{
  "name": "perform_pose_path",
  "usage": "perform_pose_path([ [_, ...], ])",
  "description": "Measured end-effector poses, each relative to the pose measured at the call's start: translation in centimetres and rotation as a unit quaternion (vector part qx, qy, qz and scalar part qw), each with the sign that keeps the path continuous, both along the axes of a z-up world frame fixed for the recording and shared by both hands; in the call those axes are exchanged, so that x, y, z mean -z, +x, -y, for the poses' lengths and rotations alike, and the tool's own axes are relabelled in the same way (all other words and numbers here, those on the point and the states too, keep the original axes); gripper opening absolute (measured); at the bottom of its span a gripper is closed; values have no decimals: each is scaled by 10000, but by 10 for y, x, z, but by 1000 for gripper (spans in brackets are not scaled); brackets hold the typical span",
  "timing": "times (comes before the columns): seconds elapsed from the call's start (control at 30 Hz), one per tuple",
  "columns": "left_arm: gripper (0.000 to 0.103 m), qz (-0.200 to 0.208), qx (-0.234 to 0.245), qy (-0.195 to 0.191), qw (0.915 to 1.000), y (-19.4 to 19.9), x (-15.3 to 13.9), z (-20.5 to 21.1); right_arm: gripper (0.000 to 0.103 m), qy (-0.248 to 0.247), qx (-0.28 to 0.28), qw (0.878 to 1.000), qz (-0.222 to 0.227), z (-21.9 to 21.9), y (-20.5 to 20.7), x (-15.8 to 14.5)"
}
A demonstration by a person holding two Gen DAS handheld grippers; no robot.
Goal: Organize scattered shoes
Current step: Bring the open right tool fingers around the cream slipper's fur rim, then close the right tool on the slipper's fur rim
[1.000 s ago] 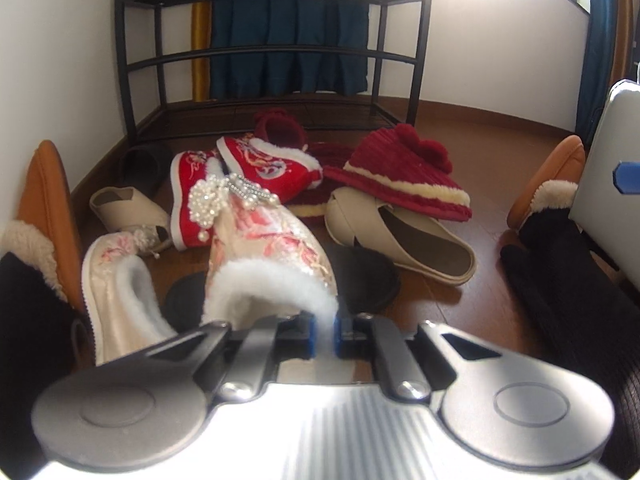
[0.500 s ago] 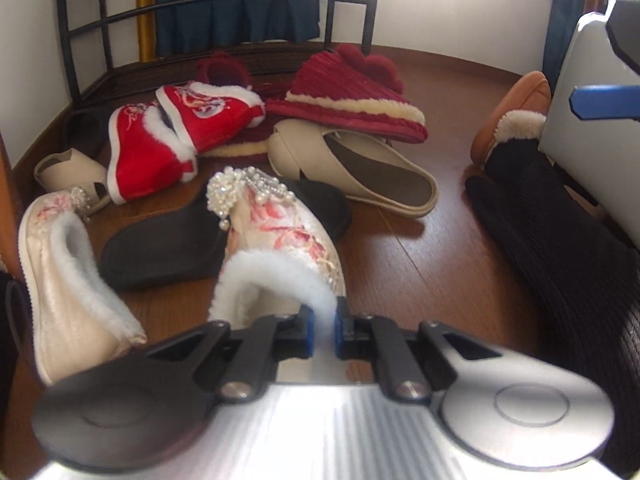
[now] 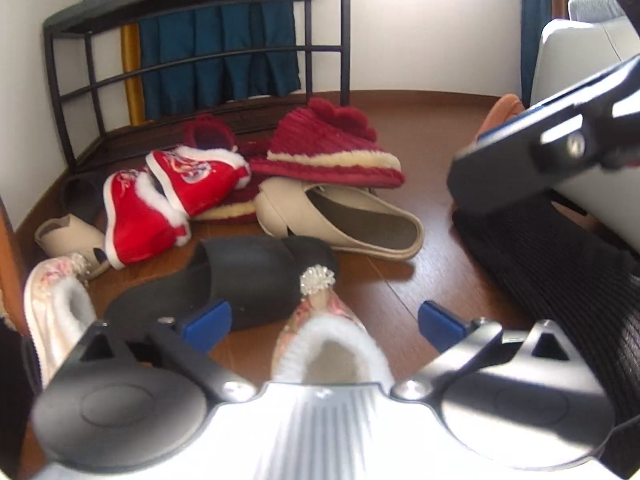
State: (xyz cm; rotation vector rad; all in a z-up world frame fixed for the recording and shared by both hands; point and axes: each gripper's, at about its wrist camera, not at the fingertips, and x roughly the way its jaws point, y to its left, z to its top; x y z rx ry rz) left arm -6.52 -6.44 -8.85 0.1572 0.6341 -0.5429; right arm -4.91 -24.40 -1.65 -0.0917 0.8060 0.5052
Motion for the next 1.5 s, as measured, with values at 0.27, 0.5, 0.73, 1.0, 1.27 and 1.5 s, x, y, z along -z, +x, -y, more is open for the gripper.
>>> perform_pose_path([
  [0.27,102,-224,-561,-169,9980,7,-14,-46,103,-186,-815,9963,-189,-20,16,17],
  [0.5,102,-117,-1135,-414,9926,8,-29,-87,81,94,-535,9981,-300,-7,29,20],
  [0.73,102,197,-1628,-642,9844,2,-51,-111,0,-978,-1504,9808,-768,-45,31,53],
  [1.0,102,231,-1868,-927,9778,6,-56,-127,77,-2005,-2178,9515,-834,-82,34,66],
  [1.27,102,347,-1946,-1063,9745,6,-57,-132,46,-3117,-3451,8850,-234,-129,41,76],
  [1.5,102,354,-1963,-1094,9738,4,-55,-134,54,-3847,-3895,8360,-390,-150,56,108],
])
